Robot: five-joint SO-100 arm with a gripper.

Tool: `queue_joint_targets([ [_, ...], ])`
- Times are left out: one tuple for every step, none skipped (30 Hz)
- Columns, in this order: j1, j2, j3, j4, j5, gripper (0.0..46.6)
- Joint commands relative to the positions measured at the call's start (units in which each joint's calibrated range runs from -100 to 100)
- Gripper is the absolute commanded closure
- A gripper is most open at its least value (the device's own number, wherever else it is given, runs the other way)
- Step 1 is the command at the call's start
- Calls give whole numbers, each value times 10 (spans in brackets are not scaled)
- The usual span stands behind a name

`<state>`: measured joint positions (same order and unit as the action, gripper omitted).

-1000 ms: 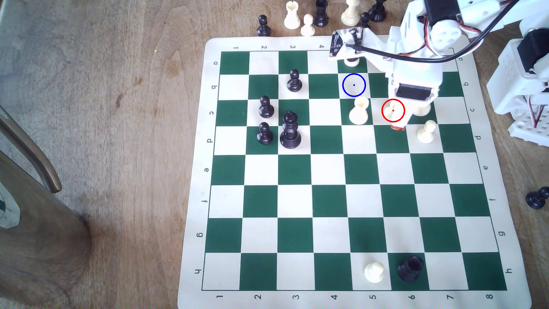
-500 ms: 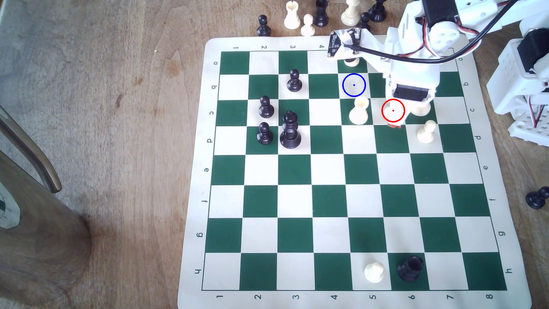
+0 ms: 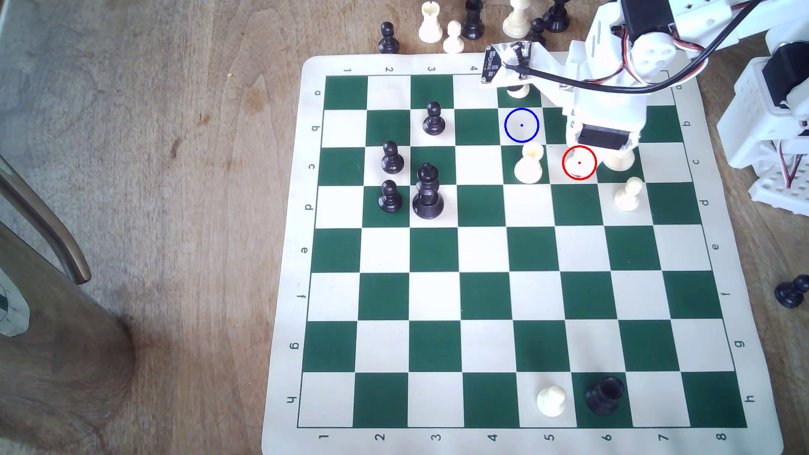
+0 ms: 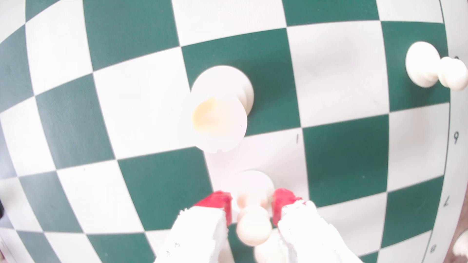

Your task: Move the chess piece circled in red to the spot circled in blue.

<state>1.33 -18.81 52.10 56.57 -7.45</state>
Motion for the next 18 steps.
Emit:
queue_joint_targets([
  [-3,-4,-2,-5,0,388],
  [-3,-4,-2,-5,0,392],
  [-3,-4,-2,-5,0,394],
  [-3,-4,-2,-5,0,400],
  [-3,-4,-2,-5,0,409],
  [-3,-4,-2,-4,0,426],
  [-3,-5,-1,-3,2,436],
  [-3,-5,-1,-3,2,444],
  [-4,-5,-1,-2,3,451],
  [-6,-5,-1,-1,4,463],
  [-6,-5,-1,-1,4,463],
  [-6,-5,-1,-1,4,463],
  [-6,-8,-1,-1,4,463],
  [-4,-19,1,-1,4,463],
  [-3,-30,3,-1,3,463],
  [-3,-45,6,-1,2,463],
  [-3,-65,8,1,0,463],
  [-2,-89,9,4,0,463],
])
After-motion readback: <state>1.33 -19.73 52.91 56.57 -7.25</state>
